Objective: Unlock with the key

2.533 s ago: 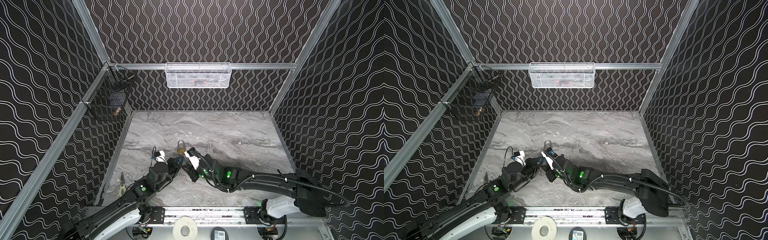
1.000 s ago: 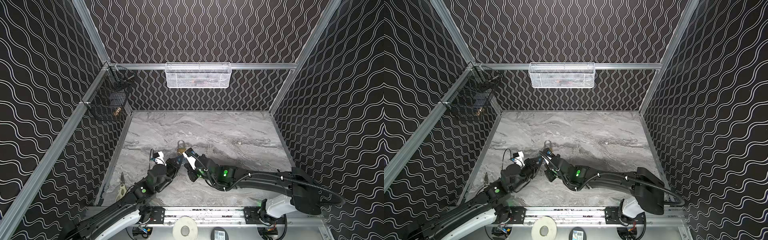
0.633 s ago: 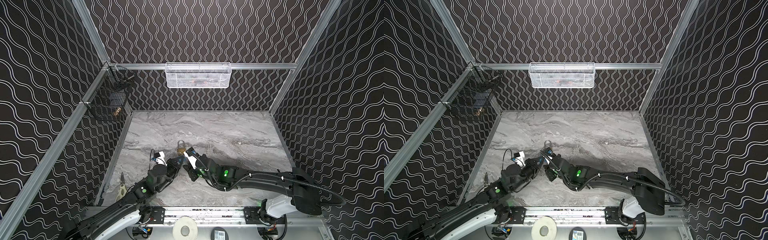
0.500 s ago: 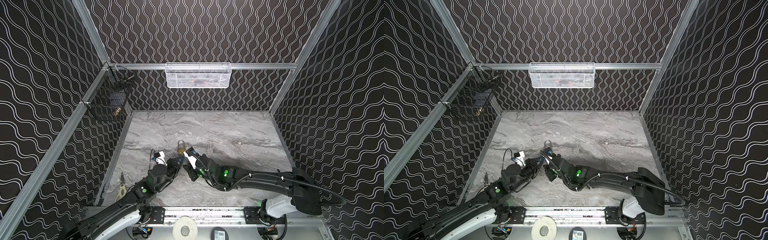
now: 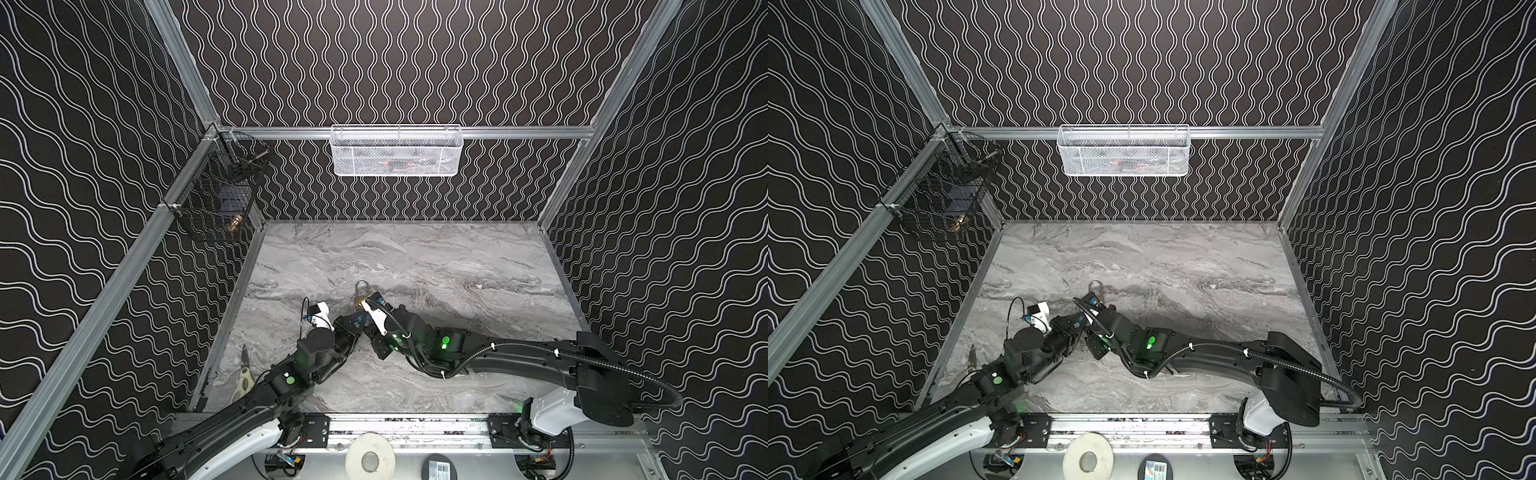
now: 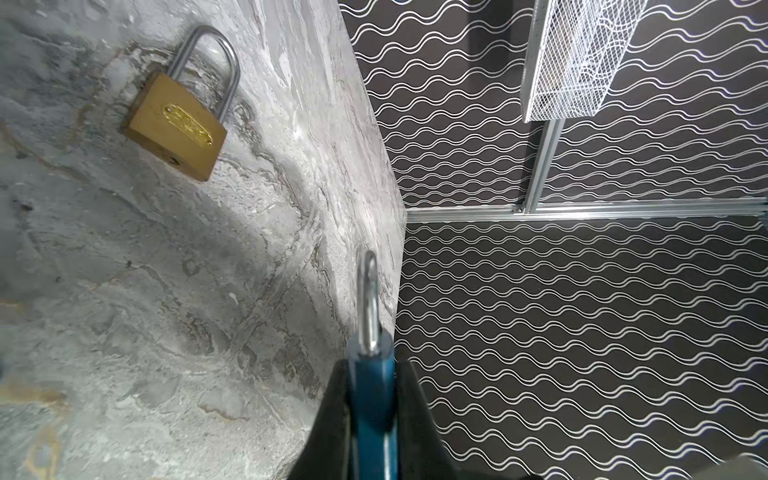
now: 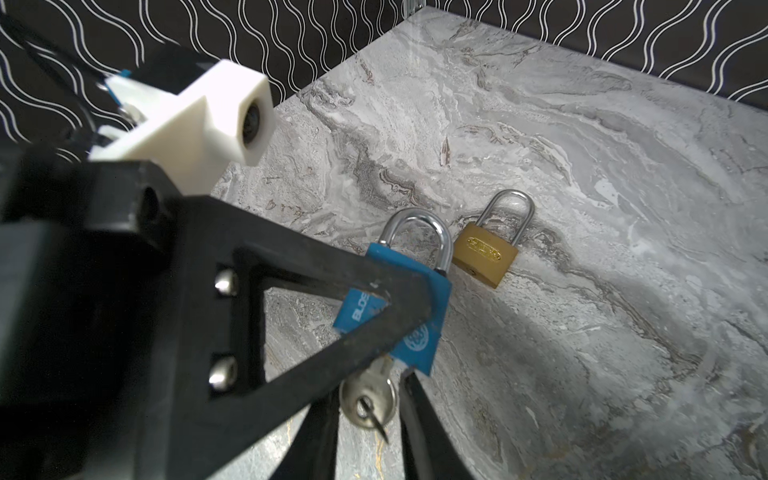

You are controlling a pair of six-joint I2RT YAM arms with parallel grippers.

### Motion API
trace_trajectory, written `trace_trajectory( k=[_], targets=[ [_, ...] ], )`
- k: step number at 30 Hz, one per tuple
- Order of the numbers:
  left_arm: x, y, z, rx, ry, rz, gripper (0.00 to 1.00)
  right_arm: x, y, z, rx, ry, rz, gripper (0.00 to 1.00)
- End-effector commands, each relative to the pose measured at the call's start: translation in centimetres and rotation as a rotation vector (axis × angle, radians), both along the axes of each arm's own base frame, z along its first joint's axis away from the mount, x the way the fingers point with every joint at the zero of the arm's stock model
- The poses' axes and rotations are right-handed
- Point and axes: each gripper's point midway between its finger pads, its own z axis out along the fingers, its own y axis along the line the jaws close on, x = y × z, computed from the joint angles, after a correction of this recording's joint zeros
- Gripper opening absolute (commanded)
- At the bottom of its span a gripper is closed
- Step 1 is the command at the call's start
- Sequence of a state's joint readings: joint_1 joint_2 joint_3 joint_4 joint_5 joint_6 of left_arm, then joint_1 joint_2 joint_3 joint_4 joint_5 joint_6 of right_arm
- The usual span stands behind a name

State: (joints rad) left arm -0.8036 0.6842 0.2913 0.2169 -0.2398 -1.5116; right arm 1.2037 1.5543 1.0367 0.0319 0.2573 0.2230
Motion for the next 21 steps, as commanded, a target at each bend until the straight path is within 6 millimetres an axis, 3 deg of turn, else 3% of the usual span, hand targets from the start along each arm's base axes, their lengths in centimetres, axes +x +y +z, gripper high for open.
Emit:
trace_trajectory(
  k=[1,12,21],
  targets=[
    [-0.2,-1.0,1.6,-0.067,-0.040,-0.045,0.00,0.5,0.5,0.7,0.026,-0.015,-0.019,0.23],
    [-0.3,-0.5,0.7,-0.067,-0.039,-0.033,0.00,1.1,-0.4,2.5,0.061,-0.058,-0.061,0.00],
    [0.2,-0.6,1.6,-0.105,-0.118,-0.022,0.00,1.1,-0.6,2.7,0.089,-0.033,-0.086,0.00]
  ],
)
